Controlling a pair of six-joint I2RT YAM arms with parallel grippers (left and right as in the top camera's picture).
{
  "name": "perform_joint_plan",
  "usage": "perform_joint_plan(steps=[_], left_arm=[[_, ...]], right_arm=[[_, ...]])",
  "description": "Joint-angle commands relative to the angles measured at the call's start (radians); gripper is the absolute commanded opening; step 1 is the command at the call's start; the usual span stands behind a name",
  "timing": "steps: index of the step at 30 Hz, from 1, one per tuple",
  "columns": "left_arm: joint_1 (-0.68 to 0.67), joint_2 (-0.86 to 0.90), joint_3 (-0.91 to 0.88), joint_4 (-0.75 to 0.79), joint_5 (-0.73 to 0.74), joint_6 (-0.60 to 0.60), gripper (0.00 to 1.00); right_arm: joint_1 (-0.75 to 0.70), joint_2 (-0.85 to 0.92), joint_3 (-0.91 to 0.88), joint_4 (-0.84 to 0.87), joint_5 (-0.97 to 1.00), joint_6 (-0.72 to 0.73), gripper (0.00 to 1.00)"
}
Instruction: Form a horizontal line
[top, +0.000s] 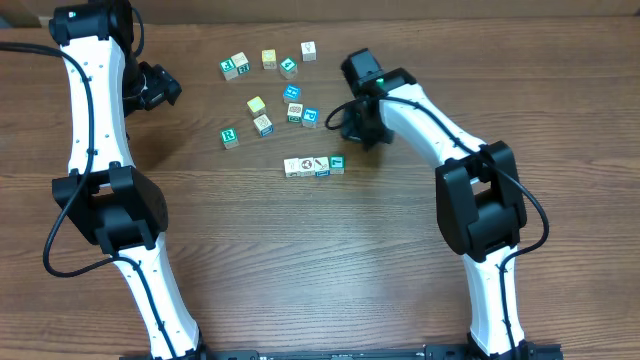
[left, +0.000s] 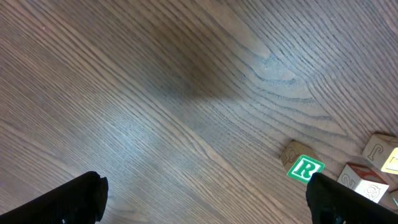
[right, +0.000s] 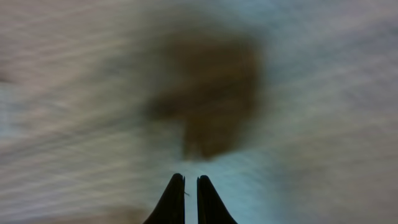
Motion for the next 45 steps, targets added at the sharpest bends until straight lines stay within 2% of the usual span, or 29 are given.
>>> perform_joint_plan(steps=[1, 5, 19, 38, 45], left_arm=[[-0.007, -0.006, -0.002, -0.002, -0.002, -0.003, 1.00], [-0.007, -0.006, -0.002, -0.002, -0.002, -0.003, 1.00], [-0.007, -0.006, -0.002, -0.001, -0.002, -0.003, 1.00], [-0.007, -0.006, -0.002, -0.002, -0.002, -0.003, 1.00], [-0.007, -0.006, -0.002, -0.002, -0.002, -0.003, 1.00]], right_arm=[[0.009, -0.012, 0.003, -0.046, -0.002, 0.015, 0.04], [0.025, -0.012, 0.003, -0.092, -0.025, 0.015, 0.04], [0.056, -0.012, 0.003, -0.089, -0.126, 0.015, 0.04], [0.084, -0.012, 0.003, -0.101, -0.119, 0.012, 0.04], [0.074, -0.012, 0.003, -0.168, -0.024, 0.010, 0.04]])
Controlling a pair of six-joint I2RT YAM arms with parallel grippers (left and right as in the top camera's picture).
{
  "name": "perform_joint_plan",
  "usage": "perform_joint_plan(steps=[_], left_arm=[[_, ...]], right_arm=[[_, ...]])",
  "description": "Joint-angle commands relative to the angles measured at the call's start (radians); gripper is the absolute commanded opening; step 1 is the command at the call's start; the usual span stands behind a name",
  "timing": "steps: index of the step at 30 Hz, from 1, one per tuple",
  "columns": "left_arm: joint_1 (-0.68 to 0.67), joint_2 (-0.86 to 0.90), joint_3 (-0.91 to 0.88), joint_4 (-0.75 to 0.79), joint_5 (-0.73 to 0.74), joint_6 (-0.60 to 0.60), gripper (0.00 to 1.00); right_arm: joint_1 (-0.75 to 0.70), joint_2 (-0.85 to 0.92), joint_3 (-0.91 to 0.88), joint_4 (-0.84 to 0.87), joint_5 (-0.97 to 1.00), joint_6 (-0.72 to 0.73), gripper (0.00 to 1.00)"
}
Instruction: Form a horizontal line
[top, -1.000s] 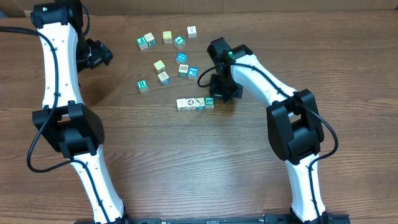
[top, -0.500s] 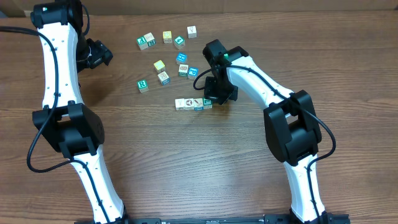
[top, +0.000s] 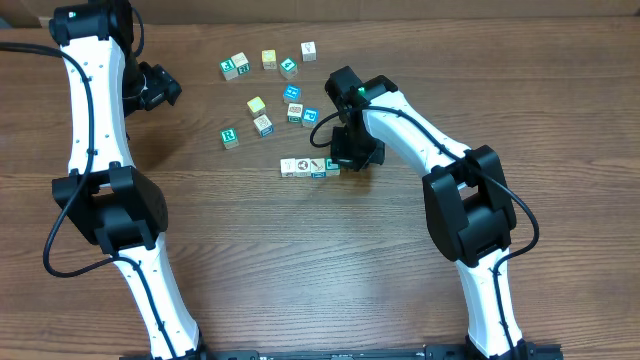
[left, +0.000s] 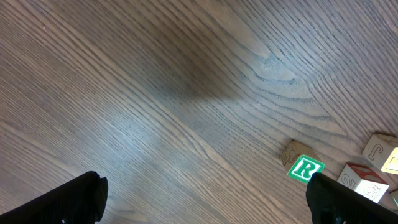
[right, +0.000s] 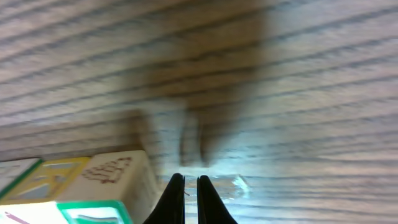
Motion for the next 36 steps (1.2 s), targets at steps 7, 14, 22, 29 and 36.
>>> perform_joint_plan(steps=[7, 14, 22, 29, 36], left_arm=[[-0.007, -0.006, -0.002, -0.002, -0.002, -0.003, 1.00], [-0.007, -0.006, -0.002, -0.002, -0.002, -0.003, 1.00], [-0.007, -0.006, -0.002, -0.002, -0.002, -0.003, 1.00], [-0.007, -0.006, -0.002, -0.002, -0.002, -0.003, 1.00], [-0.007, -0.006, -0.003, -0.002, -0.002, -0.003, 1.00]], right_arm=[[-0.008, -0.012, 0.003, -0.028, -0.014, 0.003, 0.04], [0.020, -0.012, 0.003, -0.150, -0.038, 0.002, 0.04], [0.099, -0.052, 0.003, -0.201, -0.034, 0.000, 0.04], [0.222, -0.102, -0.015, -0.175, 0.131, 0.157, 0.04], [0.300, -0.102, -0.116, 0.023, 0.135, 0.187, 0.04]])
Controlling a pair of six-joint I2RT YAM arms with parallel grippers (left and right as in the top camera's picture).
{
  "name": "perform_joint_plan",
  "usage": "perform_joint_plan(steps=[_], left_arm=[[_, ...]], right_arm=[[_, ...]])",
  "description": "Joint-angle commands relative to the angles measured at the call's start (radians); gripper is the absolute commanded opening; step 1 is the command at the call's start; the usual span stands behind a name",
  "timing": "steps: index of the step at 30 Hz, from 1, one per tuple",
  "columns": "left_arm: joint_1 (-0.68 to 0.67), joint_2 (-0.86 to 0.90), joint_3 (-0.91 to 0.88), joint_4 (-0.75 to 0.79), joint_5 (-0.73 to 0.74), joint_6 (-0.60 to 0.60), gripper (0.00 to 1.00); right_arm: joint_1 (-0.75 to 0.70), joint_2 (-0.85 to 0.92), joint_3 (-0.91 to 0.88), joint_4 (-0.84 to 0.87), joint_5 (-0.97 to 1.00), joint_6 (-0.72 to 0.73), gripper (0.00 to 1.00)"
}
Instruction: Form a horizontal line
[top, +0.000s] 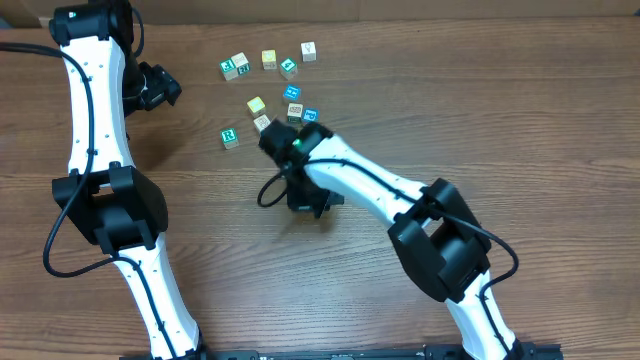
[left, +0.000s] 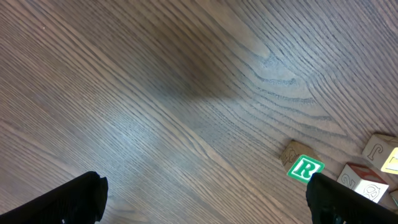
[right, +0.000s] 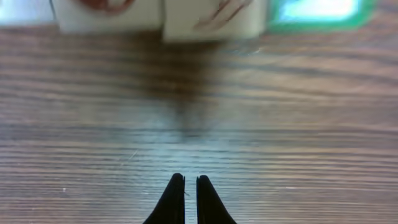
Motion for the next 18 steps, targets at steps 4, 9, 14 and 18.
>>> perform_joint_plan(steps=[4, 9, 14, 18], left_arm=[[-0.007, -0.006, -0.002, -0.002, -0.002, -0.003, 1.00], [-0.007, -0.006, -0.002, -0.002, -0.002, -0.003, 1.00], [-0.007, -0.006, -0.003, -0.002, -0.002, -0.003, 1.00], [-0.007, -0.006, -0.002, -0.002, -0.002, -0.003, 1.00]], right_arm=[[-0.003, -0.030, -0.072, 0.127, 0.029, 0.048, 0.04], [-0.003, -0.068, -0.072, 0.126, 0.072, 0.052, 0.04], [0.006, -0.169, -0.075, 0.108, 0.160, 0.117, 0.04], [0.013, -0.200, -0.126, 0.127, 0.165, 0.136, 0.04]])
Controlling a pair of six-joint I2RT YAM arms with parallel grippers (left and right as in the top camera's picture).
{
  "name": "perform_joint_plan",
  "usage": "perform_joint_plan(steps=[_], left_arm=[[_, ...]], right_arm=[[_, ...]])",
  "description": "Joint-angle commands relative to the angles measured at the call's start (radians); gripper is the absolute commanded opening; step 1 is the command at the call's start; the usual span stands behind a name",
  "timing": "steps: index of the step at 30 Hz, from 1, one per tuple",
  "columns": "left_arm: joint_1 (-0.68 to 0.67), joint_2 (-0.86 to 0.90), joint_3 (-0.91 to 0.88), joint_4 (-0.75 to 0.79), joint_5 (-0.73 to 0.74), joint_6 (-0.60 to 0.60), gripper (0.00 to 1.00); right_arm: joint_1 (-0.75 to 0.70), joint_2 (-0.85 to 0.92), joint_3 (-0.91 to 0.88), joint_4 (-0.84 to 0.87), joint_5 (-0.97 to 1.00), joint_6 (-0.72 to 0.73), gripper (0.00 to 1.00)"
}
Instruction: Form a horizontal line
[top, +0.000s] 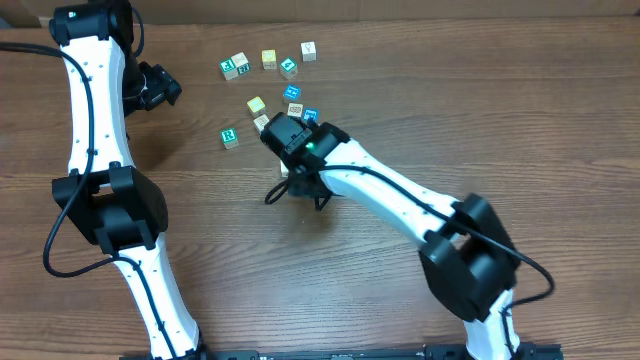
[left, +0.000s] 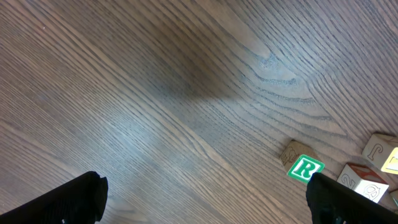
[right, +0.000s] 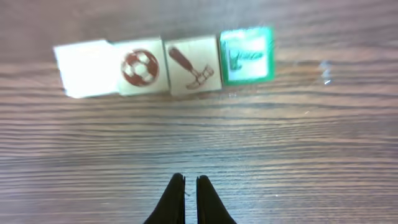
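Observation:
In the right wrist view, four blocks stand side by side in a straight row: a plain white block (right: 84, 60), a ball block (right: 140, 67), a hammer block (right: 193, 65) and a green block (right: 247, 55). My right gripper (right: 186, 179) is shut and empty, a short way off the row's near side. In the overhead view the right arm (top: 318, 152) covers most of that row. My left gripper (left: 205, 194) is open wide over bare wood at the far left, with a green R block (left: 305, 168) by its right finger (left: 339, 199).
Several loose letter blocks lie scattered at the back of the table, among them a yellow block (top: 257, 104), a blue block (top: 310, 116) and the green R block (top: 230, 137). The left arm (top: 95, 100) stands along the left side.
My right gripper, still shut, has drawn back from the row. The blocks filled the top edge of its view before and now the whole row shows. The left arm has not moved.
My shut right gripper was first to the right of the row, whose green end block stood slightly apart. Then it was at that right end and the row was closed up. Later it was close against the row's near side, and now it is farther off.

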Motion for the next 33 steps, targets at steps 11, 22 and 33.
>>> perform_joint_plan(steps=[11, 22, 33], left_arm=[[-0.007, -0.006, -0.002, -0.002, -0.002, -0.003, 1.00], [-0.007, -0.006, -0.002, -0.002, -0.002, -0.003, 1.00], [-0.007, -0.006, -0.003, -0.002, -0.002, -0.003, 1.00]], right_arm=[[0.005, -0.284, -0.426, 0.413, 0.012, -0.062, 0.04], [-0.006, -0.260, -0.515, 0.558, -0.015, -0.091, 0.04], [-0.006, -0.151, -0.516, 0.621, -0.034, -0.091, 0.04]])
